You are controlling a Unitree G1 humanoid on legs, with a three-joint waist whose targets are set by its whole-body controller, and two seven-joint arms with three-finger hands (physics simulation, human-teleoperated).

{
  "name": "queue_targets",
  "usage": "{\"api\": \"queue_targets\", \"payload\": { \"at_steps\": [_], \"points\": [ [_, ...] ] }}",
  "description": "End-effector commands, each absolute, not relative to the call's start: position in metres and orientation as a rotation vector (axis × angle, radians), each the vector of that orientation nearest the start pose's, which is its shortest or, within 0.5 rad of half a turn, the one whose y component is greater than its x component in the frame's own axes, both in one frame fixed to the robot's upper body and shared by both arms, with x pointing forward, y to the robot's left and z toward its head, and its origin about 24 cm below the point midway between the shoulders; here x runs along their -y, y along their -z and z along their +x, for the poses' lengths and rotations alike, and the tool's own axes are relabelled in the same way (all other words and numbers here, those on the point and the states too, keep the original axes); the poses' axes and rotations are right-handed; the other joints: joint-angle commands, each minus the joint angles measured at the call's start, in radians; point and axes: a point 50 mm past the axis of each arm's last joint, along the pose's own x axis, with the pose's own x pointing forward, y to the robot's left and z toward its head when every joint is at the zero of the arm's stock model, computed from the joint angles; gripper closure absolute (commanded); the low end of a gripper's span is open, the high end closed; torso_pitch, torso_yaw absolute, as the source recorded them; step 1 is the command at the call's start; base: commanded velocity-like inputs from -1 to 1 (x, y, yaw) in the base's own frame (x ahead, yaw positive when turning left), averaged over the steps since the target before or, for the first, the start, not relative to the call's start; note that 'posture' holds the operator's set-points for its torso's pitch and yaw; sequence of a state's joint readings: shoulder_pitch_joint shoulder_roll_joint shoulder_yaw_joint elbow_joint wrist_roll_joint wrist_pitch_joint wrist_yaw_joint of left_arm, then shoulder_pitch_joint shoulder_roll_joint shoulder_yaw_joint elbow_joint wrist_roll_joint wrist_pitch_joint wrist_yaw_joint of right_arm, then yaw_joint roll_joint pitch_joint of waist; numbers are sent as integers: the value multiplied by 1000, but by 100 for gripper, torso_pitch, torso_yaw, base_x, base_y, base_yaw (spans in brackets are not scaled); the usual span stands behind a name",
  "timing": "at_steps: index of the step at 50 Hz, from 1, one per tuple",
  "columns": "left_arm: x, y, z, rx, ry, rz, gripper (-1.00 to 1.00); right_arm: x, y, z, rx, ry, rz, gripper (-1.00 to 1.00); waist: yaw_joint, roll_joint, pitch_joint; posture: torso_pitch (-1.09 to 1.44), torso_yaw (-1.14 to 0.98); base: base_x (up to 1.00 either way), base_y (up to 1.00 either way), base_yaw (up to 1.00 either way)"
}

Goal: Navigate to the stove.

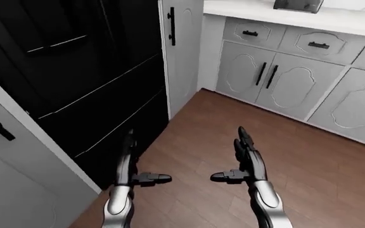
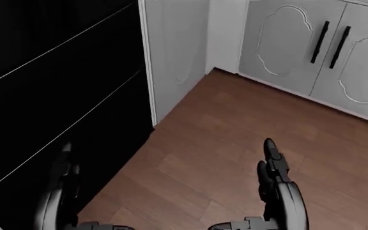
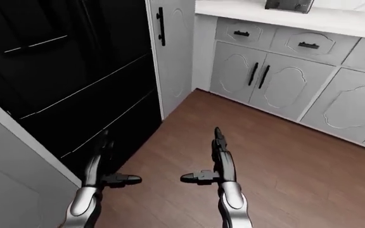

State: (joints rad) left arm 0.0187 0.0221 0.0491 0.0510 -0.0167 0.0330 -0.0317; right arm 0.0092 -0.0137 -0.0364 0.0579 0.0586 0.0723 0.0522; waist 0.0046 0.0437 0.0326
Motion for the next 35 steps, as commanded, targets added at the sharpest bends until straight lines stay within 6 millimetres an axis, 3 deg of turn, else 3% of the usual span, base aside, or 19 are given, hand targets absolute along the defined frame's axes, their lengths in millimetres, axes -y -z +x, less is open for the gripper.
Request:
{"api": "queue_targets", "payload": {
  "at_steps": [1, 6, 7, 8, 9, 10, 11, 13, 18, 20, 22, 23, 25, 27, 30, 35],
  "points": [
    [-160, -41, 254, 0, 0, 0, -100, 161, -39, 255, -30, -5, 42, -100, -1, -2, -15, 0, 0, -1, 0, -48],
    [-160, -41, 254, 0, 0, 0, -100, 161, -40, 256, -29, -5, 42, -100, 2, -75, -19, 0, 0, 0, 0, -37],
    [-160, -41, 254, 0, 0, 0, -100, 161, -39, 256, -30, -5, 43, -100, -1, -102, -26, 0, 0, 0, 0, -38],
    [-160, -41, 254, 0, 0, 0, -100, 161, -39, 256, -29, -5, 42, -100, -8, -142, -38, 0, 0, 0, 0, -37],
    [-160, -41, 254, 0, 0, 0, -100, 161, -39, 256, -29, -5, 43, -100, -17, -93, -24, 0, 0, 0, 0, -37],
    [-160, -41, 254, 0, 0, 0, -100, 162, -39, 255, -29, -5, 43, -100, -13, -102, -27, 0, 0, 0, 0, -37],
    [-160, -41, 254, 0, 0, 0, -100, 161, -39, 255, -30, -5, 43, -100, -21, -97, -29, 0, 0, 0, 0, -37],
    [-160, -41, 254, 0, 0, 0, -100, 161, -39, 255, -29, -5, 43, -100, -21, -79, -29, 0, 0, 0, 0, -37],
    [-160, -41, 254, 0, 0, 0, -100, 161, -40, 254, -30, -4, 43, -100, -11, -32, -4, 0, 0, 0, 0, -37],
    [-160, -41, 254, 0, 0, 0, -100, 161, -40, 254, -30, -3, 44, -100, -10, -2, 0, 0, 0, -1, 0, -37],
    [-160, -41, 254, 0, 0, 0, -100, 161, -40, 254, -30, -3, 44, -100, -6, 55, -18, 0, 0, 0, 0, -36],
    [-160, -41, 254, 0, 0, 0, -100, 161, -40, 255, -30, -2, 45, -100, 0, 33, -17, 0, 0, -1, 0, -37],
    [-160, -41, 254, 0, 0, 1, -100, 162, -40, 255, -30, -2, 45, -100, -3, 30, -4, 0, 0, 0, 0, -37],
    [-160, -41, 254, 0, 0, 0, -100, 162, -40, 255, -31, -2, 45, -100, -4, 20, -17, 0, 0, -1, 0, -36],
    [-160, -41, 254, 0, 0, 0, -100, 162, -40, 255, -30, -3, 44, -100, -2, -7, -16, 0, 0, 0, 0, -36],
    [-160, -41, 254, 0, 0, 0, -100, 162, -40, 255, -30, -2, 45, -100, 1, -76, -18, 0, 0, 0, 0, -37]
  ]
}}
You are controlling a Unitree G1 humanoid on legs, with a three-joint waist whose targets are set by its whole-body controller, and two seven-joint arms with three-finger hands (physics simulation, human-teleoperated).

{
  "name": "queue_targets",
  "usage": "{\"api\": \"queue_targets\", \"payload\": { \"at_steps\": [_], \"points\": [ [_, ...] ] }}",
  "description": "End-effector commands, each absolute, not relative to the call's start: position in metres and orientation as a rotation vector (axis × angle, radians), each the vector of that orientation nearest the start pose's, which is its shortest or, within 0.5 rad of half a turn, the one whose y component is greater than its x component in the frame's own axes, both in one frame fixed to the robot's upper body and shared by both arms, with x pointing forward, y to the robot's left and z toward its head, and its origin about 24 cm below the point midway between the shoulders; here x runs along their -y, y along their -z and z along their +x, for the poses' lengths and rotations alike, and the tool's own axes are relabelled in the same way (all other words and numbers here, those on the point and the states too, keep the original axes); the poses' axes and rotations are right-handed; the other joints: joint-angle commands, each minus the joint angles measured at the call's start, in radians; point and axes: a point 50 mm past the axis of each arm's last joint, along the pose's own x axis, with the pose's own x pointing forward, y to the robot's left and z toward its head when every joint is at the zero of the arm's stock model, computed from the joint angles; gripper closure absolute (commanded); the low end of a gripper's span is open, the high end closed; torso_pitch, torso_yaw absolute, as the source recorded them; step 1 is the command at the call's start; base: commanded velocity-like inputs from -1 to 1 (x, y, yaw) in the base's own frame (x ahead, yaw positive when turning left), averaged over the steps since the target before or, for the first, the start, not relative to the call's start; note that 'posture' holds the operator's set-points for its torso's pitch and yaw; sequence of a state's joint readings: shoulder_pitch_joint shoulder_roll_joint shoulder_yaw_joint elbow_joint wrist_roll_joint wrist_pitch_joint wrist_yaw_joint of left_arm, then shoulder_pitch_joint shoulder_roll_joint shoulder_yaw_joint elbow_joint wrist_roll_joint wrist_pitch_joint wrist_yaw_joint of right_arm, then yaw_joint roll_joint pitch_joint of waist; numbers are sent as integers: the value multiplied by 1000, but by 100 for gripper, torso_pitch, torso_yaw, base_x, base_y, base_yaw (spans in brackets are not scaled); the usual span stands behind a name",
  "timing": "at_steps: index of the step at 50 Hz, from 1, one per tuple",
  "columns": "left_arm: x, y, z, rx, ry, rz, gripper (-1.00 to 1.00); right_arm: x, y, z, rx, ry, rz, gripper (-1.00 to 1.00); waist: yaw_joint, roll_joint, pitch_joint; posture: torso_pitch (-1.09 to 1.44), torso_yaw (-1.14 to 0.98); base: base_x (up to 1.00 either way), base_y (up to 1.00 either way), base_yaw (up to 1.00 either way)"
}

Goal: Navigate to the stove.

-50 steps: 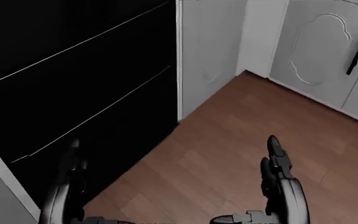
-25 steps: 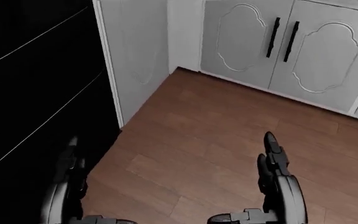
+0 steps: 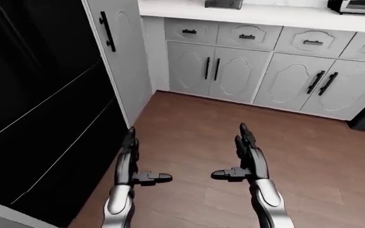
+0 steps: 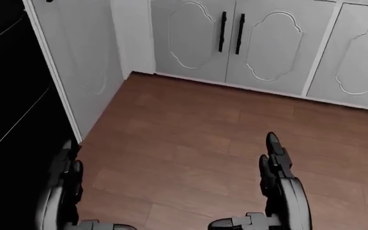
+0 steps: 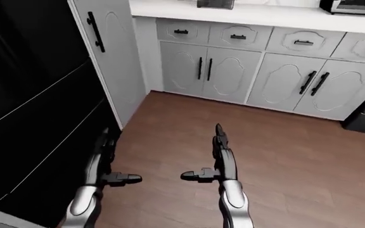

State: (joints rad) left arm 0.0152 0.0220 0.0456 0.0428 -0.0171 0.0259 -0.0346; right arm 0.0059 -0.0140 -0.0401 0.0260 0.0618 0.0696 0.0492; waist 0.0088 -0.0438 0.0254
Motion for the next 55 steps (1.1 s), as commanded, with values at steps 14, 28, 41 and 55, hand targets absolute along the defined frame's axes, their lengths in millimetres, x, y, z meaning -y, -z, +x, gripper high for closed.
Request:
{"api": "queue_targets", "payload": {
  "at_steps": [14, 28, 41, 55],
  "points": [
    [-160, -41, 254, 0, 0, 0, -100, 162, -39, 257, -40, 9, 63, -100, -14, 82, 4, 0, 0, 0, 0, -37],
    [-160, -41, 254, 0, 0, 0, -100, 164, -39, 257, -51, 5, 81, -100, -2, 35, -9, 0, 0, 0, 0, -36],
    [-160, -41, 254, 0, 0, 0, -100, 161, -40, 256, -45, -5, 67, -100, -9, 153, -2, 0, 0, 0, -14, -17],
    [-160, -41, 254, 0, 0, 0, -100, 161, -40, 255, -43, -3, 63, -100, 26, 36, -6, 0, 0, 0, -53, 0]
  ]
}}
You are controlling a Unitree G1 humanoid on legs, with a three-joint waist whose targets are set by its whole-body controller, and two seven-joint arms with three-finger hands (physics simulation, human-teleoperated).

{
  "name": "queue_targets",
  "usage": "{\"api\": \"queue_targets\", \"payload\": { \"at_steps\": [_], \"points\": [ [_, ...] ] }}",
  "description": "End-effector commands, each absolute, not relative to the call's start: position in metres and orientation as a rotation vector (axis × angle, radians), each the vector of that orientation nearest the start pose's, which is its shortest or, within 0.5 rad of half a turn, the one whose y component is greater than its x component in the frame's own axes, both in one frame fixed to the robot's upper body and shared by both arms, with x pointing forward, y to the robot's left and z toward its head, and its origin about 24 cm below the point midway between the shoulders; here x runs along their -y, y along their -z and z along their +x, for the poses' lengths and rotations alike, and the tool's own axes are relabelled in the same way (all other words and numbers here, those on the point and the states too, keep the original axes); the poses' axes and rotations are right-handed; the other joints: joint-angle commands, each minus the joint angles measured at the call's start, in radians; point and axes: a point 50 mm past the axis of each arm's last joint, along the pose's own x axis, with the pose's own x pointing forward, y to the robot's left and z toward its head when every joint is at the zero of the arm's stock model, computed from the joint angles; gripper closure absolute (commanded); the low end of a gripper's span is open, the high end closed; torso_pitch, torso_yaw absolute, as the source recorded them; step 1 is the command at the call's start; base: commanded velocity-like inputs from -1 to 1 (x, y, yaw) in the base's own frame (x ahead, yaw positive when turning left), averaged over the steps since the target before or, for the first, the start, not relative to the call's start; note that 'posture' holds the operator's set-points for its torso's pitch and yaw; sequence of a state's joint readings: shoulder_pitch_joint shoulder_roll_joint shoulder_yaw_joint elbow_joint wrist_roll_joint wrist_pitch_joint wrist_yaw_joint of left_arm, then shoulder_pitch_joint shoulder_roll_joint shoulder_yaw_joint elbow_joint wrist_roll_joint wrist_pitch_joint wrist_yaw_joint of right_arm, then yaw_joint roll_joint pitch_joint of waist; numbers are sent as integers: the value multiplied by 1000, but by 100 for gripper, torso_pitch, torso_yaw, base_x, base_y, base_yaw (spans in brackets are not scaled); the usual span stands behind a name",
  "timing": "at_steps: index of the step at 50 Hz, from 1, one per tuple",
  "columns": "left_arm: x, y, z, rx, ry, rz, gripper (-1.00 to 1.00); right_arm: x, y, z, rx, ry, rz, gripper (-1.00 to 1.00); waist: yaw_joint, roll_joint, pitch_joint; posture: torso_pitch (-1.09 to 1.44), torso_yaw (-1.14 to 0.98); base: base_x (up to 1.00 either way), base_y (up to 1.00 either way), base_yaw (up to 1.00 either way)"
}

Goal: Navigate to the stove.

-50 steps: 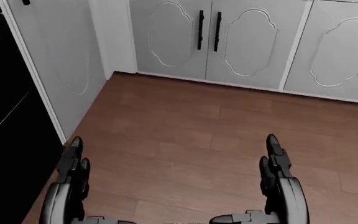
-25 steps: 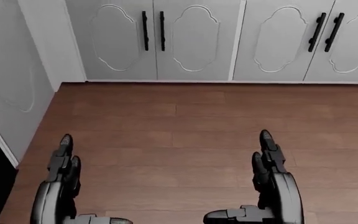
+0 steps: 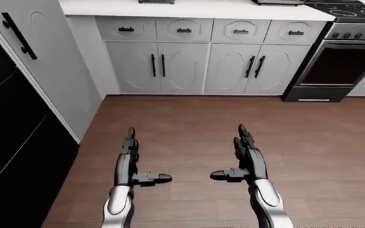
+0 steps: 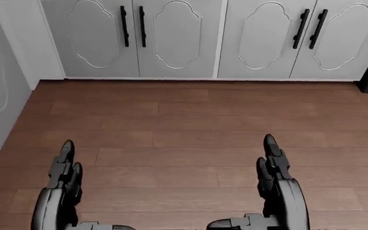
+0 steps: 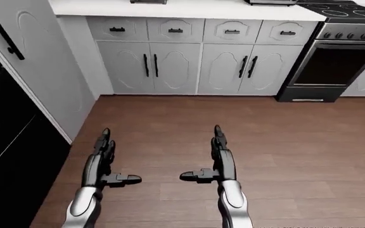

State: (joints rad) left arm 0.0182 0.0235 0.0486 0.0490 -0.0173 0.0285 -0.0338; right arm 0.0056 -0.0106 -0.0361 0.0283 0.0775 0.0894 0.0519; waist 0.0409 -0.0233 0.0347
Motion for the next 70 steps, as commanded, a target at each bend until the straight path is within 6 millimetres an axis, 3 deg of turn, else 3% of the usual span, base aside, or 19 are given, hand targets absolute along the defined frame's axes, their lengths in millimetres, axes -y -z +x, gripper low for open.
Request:
{"api": "queue_targets", "payload": {
  "at_steps": [1, 3, 4, 20, 21, 25, 29, 30, 31, 33, 41, 43, 44, 48, 51, 53, 55, 61, 70],
  "points": [
    [-160, -41, 254, 0, 0, 0, -100, 162, -40, 255, -44, -3, 63, -100, -6, -5, -18, 0, 0, 0, -61, 0],
    [-160, -41, 254, 0, 0, 0, -100, 162, -40, 255, -46, -1, 64, -100, -14, -93, -44, 0, 0, 0, -60, 0],
    [-160, -41, 254, 0, 0, 0, -100, 162, -40, 256, -46, 1, 65, -100, -22, -42, -28, 0, 0, 0, -61, 0],
    [-160, -41, 254, 0, 0, 0, -100, 162, -40, 255, -42, -2, 63, -100, -33, 76, -12, 0, 0, 0, -60, 0],
    [-160, -41, 254, 0, 0, 0, -100, 162, -40, 255, -41, -3, 62, -100, -15, 47, -11, 0, 0, 0, -61, 0],
    [-160, -41, 254, 0, 0, 0, -100, 162, -40, 255, -42, -3, 63, -100, -20, 82, -25, 0, 0, 0, -60, 0],
    [-160, -41, 254, 0, 0, 0, -100, 162, -39, 256, -42, -4, 62, -100, -17, 9, -9, 0, 0, 0, -60, 0],
    [-160, -41, 254, 0, 0, 0, -100, 162, -39, 256, -42, -4, 62, -100, -23, -50, -29, 0, 0, 0, -61, 0],
    [-160, -41, 254, 0, 0, 0, -100, 162, -39, 256, -42, -4, 62, -100, -26, -61, -48, 0, 0, 0, -60, 0],
    [-160, -41, 254, 0, 0, 0, -100, 162, -39, 256, -41, -4, 61, -100, -39, -21, -9, 0, 0, 0, -61, 0],
    [-160, -41, 254, 0, 0, 0, -100, 162, -39, 256, -42, -2, 64, -100, -28, 74, 11, 0, 0, 0, -60, 0],
    [-160, -41, 254, 0, 0, 0, -100, 162, -40, 256, -43, -1, 65, -100, -21, 126, -10, 0, 0, 0, -59, 0],
    [-160, -41, 254, 0, 0, 0, -100, 162, -40, 256, -43, 0, 65, -100, -7, 82, 6, 0, 0, 0, -60, 0],
    [-160, -41, 254, 0, 0, 0, -100, 162, -40, 256, -43, 1, 66, -100, -14, 94, -22, 0, 0, 0, -60, 0],
    [-160, -41, 254, 0, 0, 0, -100, 162, -40, 256, -42, -1, 65, -100, -10, 58, -12, 0, 0, 0, -59, 0],
    [-160, -41, 254, 0, 0, 0, -100, 162, -40, 256, -42, -2, 64, -100, -11, 20, -10, 0, 0, 0, -59, 0],
    [-160, -41, 254, 0, 0, 0, -100, 162, -39, 257, -43, -3, 64, -100, -21, -73, -37, 0, 0, 0, -60, 0],
    [-160, -41, 254, 0, 0, 0, -100, 162, -40, 256, -42, -4, 63, -100, -34, 5, -15, 0, 0, 0, -60, 0],
    [-160, -41, 254, 0, 0, 0, -100, 162, -40, 256, -42, -5, 62, -100, -24, 66, -2, 0, 0, 0, -60, 0]
  ]
}}
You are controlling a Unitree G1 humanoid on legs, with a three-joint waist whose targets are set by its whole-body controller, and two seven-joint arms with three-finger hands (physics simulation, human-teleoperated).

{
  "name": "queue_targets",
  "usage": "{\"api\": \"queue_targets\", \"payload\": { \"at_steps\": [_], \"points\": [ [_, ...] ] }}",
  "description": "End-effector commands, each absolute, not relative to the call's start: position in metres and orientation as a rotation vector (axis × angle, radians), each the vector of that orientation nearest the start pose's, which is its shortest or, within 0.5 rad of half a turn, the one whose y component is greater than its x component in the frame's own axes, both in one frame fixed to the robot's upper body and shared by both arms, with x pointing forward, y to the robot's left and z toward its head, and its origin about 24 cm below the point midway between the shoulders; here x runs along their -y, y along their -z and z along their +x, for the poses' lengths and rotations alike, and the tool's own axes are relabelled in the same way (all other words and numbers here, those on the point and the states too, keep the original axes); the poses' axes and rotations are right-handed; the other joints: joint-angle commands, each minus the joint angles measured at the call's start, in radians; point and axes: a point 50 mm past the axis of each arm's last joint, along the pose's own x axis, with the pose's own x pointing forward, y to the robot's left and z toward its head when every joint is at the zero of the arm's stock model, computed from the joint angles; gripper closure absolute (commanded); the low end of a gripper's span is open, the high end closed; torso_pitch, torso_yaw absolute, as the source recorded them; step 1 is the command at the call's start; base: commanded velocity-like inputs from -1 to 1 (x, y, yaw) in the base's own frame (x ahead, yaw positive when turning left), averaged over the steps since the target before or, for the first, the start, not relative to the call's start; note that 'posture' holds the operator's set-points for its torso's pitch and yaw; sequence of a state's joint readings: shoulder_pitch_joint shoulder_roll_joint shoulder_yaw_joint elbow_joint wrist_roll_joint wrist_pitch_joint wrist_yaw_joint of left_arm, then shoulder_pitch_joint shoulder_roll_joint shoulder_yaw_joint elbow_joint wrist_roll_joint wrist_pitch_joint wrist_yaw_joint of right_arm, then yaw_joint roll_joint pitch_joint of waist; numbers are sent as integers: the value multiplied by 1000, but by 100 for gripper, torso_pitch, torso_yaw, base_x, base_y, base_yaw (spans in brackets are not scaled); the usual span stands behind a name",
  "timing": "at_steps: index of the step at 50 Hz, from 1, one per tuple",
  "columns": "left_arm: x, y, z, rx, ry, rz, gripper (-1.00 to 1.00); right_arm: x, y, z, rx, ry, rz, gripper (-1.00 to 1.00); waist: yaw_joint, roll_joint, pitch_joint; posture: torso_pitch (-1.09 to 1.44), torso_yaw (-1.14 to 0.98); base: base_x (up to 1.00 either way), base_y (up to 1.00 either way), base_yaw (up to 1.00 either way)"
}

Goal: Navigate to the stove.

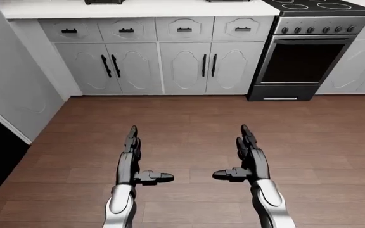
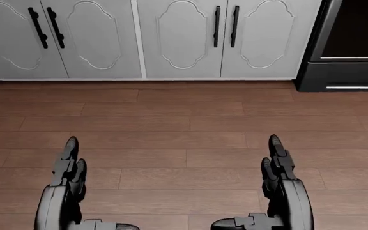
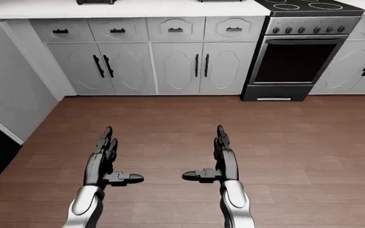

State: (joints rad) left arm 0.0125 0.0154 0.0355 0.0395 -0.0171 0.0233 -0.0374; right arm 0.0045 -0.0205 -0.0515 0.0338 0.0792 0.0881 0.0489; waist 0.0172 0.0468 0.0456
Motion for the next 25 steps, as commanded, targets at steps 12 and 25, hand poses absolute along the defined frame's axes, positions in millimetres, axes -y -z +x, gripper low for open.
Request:
{"api": "queue_targets", "payload": {
  "at_steps": [12, 25],
  "points": [
    [-160, -41, 254, 0, 0, 0, -100, 162, -39, 257, -43, 1, 66, -100, 4, -105, -39, 0, 0, 0, -60, 0],
    [-160, -41, 254, 0, 0, 0, -100, 161, -38, 256, -44, -5, 63, -100, -3, 6, -4, 0, 0, 0, -60, 0]
  ]
}}
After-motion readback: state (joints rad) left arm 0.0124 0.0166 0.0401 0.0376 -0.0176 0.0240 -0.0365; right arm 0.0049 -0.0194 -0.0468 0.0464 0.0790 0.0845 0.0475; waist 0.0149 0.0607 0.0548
